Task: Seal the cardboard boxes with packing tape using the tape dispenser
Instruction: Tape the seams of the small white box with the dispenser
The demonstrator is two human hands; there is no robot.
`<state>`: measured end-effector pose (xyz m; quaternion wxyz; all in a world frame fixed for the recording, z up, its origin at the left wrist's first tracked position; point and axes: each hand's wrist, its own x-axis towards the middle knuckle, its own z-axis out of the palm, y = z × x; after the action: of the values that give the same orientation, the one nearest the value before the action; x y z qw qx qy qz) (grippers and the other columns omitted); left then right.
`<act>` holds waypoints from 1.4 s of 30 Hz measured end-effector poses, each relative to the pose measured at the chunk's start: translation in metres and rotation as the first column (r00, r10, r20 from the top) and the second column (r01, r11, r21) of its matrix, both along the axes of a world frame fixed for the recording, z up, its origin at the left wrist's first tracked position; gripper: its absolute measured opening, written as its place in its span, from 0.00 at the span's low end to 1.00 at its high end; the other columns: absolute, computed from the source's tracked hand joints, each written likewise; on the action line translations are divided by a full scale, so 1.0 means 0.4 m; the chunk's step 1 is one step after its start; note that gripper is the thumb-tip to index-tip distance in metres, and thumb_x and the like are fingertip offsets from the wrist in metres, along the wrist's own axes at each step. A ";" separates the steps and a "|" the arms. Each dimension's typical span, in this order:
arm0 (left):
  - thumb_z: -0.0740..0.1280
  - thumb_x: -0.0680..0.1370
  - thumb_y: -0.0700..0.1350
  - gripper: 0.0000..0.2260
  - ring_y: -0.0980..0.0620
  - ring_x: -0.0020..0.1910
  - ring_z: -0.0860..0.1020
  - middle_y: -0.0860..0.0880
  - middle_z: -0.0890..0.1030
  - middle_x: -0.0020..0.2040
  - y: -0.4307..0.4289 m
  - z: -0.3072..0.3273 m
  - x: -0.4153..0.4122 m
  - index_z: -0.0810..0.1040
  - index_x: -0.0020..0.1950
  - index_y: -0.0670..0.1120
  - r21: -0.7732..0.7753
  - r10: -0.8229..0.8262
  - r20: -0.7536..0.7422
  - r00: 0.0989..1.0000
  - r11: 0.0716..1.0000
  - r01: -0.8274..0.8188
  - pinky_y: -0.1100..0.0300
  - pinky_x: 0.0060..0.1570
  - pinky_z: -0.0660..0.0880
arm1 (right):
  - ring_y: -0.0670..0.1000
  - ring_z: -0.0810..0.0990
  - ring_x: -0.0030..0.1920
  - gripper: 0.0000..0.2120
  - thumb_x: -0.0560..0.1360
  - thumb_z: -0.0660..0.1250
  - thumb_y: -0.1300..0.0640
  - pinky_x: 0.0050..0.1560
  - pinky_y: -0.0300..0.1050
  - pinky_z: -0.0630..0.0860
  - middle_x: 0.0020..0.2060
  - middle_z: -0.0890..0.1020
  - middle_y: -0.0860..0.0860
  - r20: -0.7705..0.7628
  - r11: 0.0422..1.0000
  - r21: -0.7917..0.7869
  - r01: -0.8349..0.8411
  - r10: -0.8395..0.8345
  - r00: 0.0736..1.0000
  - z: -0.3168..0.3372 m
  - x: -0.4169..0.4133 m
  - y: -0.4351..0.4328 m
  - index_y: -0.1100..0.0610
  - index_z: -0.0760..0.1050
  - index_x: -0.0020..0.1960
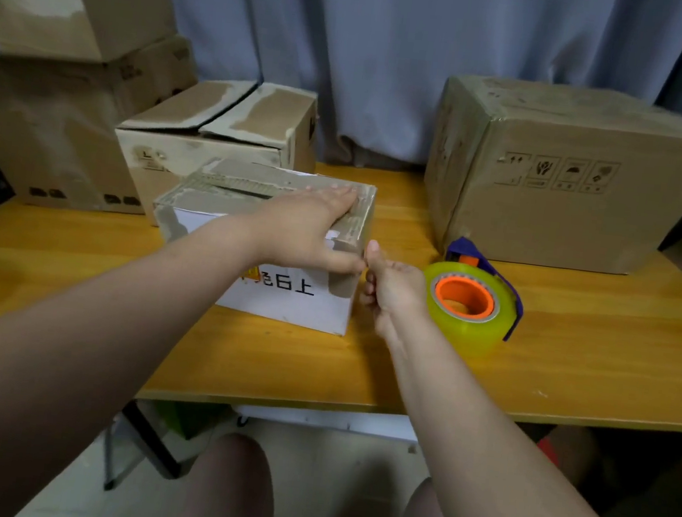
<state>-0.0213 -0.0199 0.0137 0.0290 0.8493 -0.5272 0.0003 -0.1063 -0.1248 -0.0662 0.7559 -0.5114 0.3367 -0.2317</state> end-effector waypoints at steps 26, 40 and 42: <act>0.62 0.76 0.62 0.36 0.51 0.75 0.59 0.47 0.59 0.77 0.022 -0.016 -0.010 0.55 0.78 0.46 -0.127 -0.007 0.041 0.999 0.992 0.013 0.58 0.71 0.57 | 0.51 0.70 0.67 0.25 0.84 0.50 0.47 0.62 0.46 0.67 0.73 0.65 0.49 -0.147 0.914 -0.283 -0.290 0.258 0.955 0.157 0.071 0.020 0.46 0.49 0.79; 0.49 0.78 0.66 0.34 0.43 0.75 0.57 0.46 0.47 0.79 0.199 -0.004 0.059 0.51 0.78 0.48 -0.055 0.400 -0.147 0.905 0.910 -0.412 0.50 0.70 0.59 | 0.52 0.78 0.55 0.23 0.76 0.64 0.59 0.53 0.47 0.75 0.61 0.76 0.51 -0.262 0.875 -0.389 -0.289 0.196 0.945 0.161 -0.022 -0.088 0.50 0.67 0.70; 0.48 0.79 0.66 0.32 0.44 0.76 0.54 0.48 0.48 0.79 0.163 -0.003 0.046 0.53 0.78 0.50 -0.039 0.320 -0.099 0.942 0.945 -0.325 0.48 0.73 0.54 | 0.54 0.71 0.65 0.31 0.74 0.68 0.55 0.64 0.49 0.68 0.66 0.71 0.50 -0.295 0.863 -0.446 -0.236 0.106 0.949 0.163 -0.071 -0.143 0.49 0.62 0.74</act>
<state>-0.0029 0.0451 0.0127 0.0757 0.9221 -0.3791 -0.0193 -0.1347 -0.1818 -0.0011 0.5736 -0.7354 0.3186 -0.1695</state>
